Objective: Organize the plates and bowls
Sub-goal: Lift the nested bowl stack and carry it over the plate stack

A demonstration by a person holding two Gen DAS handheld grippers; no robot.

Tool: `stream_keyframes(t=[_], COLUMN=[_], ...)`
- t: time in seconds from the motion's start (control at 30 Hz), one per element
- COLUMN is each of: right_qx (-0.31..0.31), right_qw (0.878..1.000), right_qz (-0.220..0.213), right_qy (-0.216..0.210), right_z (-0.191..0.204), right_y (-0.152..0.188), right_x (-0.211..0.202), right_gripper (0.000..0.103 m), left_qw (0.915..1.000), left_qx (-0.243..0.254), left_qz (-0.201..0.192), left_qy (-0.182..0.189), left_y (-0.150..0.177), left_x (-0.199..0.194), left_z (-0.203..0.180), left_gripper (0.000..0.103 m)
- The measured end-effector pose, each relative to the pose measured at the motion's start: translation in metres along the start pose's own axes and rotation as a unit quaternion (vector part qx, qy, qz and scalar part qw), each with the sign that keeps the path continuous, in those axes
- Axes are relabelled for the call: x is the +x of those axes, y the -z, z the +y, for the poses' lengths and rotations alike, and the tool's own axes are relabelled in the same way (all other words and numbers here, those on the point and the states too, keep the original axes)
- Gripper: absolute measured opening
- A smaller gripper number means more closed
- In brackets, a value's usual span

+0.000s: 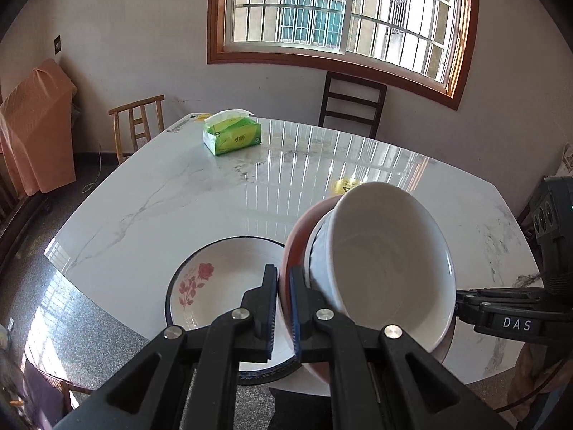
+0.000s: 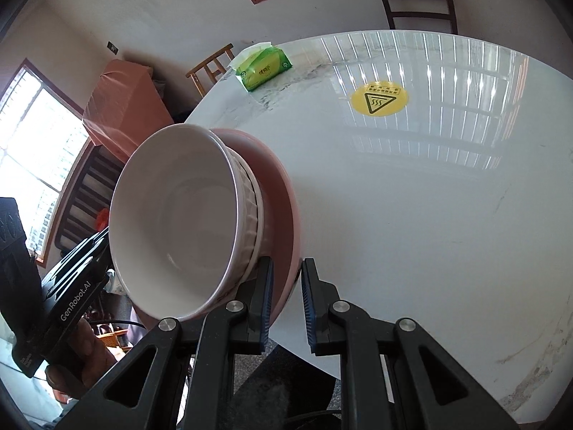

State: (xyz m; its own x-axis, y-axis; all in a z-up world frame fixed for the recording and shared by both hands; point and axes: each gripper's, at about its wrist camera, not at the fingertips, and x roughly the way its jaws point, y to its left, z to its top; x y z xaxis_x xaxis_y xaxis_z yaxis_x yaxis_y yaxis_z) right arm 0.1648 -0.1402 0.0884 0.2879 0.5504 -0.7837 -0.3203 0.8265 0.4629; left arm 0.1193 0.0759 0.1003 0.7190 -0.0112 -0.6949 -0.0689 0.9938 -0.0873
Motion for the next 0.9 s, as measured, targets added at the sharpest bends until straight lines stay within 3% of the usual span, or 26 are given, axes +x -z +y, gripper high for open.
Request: stream_keyframes(t=[0.37, 0.9], right_qx=[-0.019, -0.013], right_qw=[0.999, 0.998], right_qz=[0.022, 0.057], right_qy=[-0.032, -0.012], right_z=[0.046, 0.052], right_y=[-0.024, -0.027], right_x=[0.049, 0.091], right_gripper=[0.015, 0.015], left_qw=[0.9980, 0.9956], left_qx=[-0.049, -0.079], left_qz=[-0.004, 0.045], left_qy=[-0.040, -0.024], left_y=[-0.008, 0.011], left_x=[0.001, 0.045], left_z=[0.072, 0.108], left_gripper=[0.006, 0.005])
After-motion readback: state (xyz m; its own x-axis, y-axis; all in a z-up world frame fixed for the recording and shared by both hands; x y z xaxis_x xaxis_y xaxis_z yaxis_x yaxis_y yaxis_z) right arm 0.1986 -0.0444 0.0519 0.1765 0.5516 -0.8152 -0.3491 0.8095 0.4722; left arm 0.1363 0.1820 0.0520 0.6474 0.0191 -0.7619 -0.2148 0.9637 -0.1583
